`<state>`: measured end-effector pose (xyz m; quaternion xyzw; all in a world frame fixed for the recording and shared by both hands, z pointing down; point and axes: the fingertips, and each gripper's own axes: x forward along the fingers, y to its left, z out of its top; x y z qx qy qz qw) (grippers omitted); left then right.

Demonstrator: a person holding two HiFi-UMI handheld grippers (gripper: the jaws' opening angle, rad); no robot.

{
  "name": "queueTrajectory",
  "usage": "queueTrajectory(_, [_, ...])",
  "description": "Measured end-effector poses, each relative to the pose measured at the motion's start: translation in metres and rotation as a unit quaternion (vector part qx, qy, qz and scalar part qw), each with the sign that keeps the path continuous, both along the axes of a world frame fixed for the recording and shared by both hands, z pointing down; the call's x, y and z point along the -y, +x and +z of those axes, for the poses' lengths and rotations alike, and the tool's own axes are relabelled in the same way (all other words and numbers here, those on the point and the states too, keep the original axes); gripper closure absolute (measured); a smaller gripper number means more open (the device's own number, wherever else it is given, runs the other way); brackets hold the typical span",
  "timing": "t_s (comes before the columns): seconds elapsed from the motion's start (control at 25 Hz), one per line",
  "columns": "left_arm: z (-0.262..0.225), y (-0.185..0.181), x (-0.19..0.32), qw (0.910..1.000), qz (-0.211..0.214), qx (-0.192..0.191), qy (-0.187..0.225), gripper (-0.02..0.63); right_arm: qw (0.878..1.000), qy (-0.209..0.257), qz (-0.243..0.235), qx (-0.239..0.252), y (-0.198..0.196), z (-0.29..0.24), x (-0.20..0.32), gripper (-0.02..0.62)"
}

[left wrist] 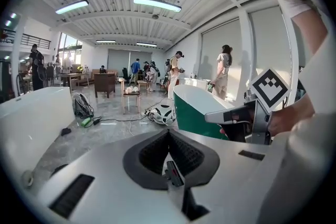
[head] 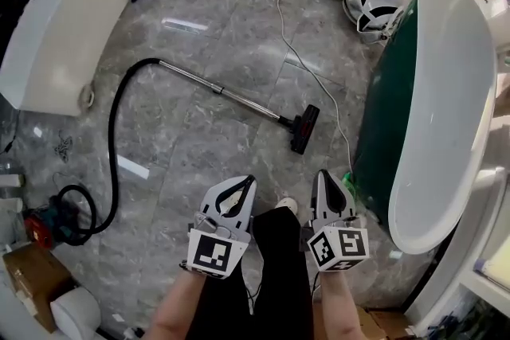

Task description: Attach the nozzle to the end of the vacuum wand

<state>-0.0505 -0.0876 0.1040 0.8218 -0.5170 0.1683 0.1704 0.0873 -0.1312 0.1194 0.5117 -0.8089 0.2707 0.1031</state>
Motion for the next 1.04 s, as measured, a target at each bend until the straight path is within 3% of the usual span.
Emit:
queueTrajectory(0.28, [0.01,-0.004,-0.002,0.9994,0.026,0.021,-0.008,0.597,1.0,0.007,0.008,0.001,-0.008,-0.003,-0.006,0.581])
queueTrajectory(0.64, [0.019,-0.001,-0.012,0.9992,0.033,0.019,-0.014,0.597,0.999,0.029,-0.027,-0.029,-0.003,-0.003,-0.001,0.581])
queueTrajectory(1.04, [0.027,0.001,-0.02,0.9982,0.046,0.02,-0.031,0.597,0.999,0.017,-0.032,-0.016,-0.025,0.003,-0.007,0.581])
